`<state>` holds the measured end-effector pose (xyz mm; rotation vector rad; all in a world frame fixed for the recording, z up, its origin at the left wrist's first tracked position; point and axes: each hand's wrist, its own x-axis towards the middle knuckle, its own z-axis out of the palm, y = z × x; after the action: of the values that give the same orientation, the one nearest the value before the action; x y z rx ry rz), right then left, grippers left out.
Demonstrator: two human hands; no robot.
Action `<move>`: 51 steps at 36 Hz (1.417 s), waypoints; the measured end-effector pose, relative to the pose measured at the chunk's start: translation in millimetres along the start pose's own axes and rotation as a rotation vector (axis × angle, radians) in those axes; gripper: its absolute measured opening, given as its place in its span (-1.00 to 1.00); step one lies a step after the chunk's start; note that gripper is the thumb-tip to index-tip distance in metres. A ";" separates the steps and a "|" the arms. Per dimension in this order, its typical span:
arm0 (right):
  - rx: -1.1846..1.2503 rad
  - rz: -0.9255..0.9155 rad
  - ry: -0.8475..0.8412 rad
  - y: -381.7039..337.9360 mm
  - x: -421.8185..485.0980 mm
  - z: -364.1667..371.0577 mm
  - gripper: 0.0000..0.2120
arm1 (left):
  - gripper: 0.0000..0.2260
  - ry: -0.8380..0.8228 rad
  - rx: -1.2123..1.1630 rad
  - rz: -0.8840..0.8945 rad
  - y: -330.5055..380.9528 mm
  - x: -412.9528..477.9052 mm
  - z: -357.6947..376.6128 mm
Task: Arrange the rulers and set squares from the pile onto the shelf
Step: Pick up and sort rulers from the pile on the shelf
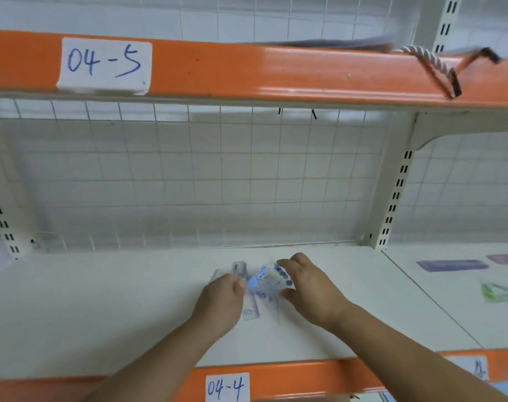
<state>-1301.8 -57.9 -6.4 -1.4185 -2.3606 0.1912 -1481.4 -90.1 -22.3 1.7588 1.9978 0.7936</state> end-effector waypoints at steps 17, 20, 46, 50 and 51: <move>-0.040 0.193 0.066 54.9 -83.8 -27.3 -0.55 | -0.71 -0.108 0.216 0.296 62.0 -23.4 53.4; -0.051 0.222 0.084 77.2 -104.0 -42.1 -0.56 | -0.71 -0.125 0.229 0.322 89.8 -31.9 66.1; -0.095 0.379 0.054 338.9 -326.6 -201.7 -0.59 | -0.82 -0.230 0.271 0.397 358.4 -117.7 272.9; -0.099 0.414 0.075 369.5 -341.2 -212.2 -0.57 | -0.77 -0.256 0.298 0.410 390.4 -114.6 295.6; -0.098 0.427 0.084 377.4 -344.5 -213.9 -0.57 | -0.76 -0.260 0.303 0.413 397.5 -112.8 301.2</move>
<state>-764.7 -193.3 -11.0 -1.9260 -1.9979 0.1266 -971.1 -122.8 -19.1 2.3591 1.6723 0.3543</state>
